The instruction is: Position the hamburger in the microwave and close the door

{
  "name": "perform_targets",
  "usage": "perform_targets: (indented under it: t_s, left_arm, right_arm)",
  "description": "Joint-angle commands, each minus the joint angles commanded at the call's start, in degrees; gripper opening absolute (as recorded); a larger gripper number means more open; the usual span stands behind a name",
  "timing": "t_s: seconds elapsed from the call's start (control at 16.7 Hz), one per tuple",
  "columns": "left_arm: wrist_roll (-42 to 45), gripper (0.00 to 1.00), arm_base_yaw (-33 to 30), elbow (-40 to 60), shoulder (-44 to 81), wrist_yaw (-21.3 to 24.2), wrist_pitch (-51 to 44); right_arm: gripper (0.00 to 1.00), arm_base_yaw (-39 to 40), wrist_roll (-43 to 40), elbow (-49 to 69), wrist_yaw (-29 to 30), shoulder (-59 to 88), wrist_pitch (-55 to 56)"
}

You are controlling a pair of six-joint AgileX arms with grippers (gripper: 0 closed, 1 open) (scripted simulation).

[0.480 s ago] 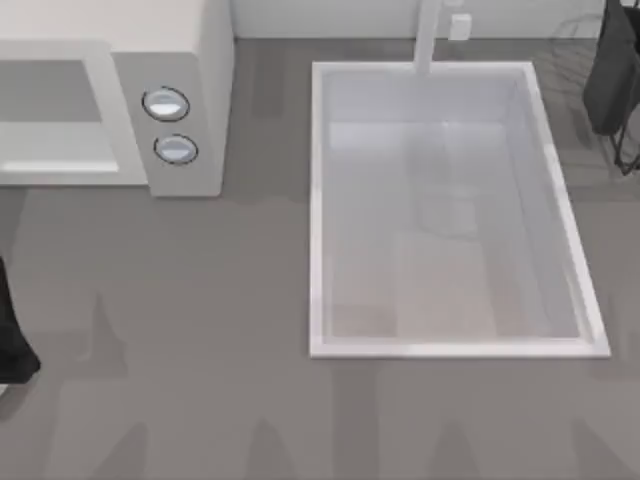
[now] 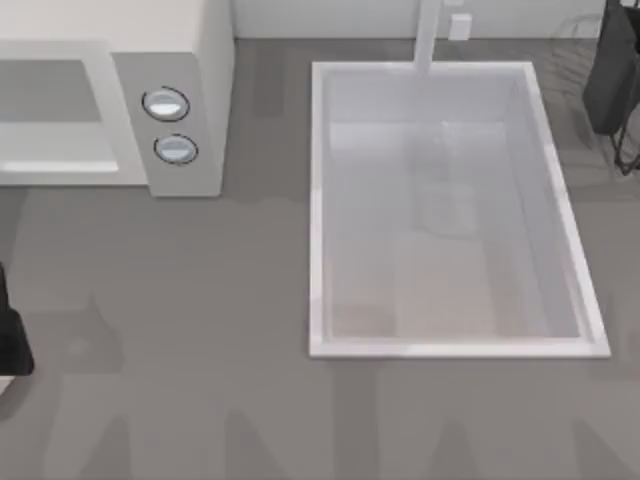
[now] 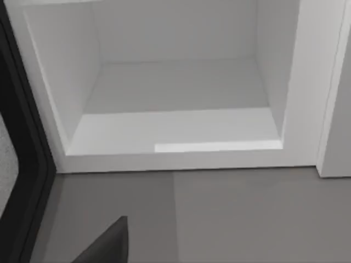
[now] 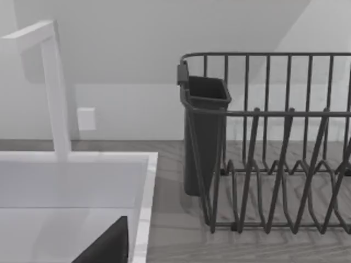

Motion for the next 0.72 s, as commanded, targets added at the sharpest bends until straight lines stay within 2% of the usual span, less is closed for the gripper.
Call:
perform_targets:
  t_s: [0.72]
  left_arm:
    - [14.4, 1.0, 5.5, 34.6, 57.8, 0.2, -33.6]
  right_arm:
    - [1.0, 0.0, 0.0, 0.0, 0.0, 0.0, 0.0]
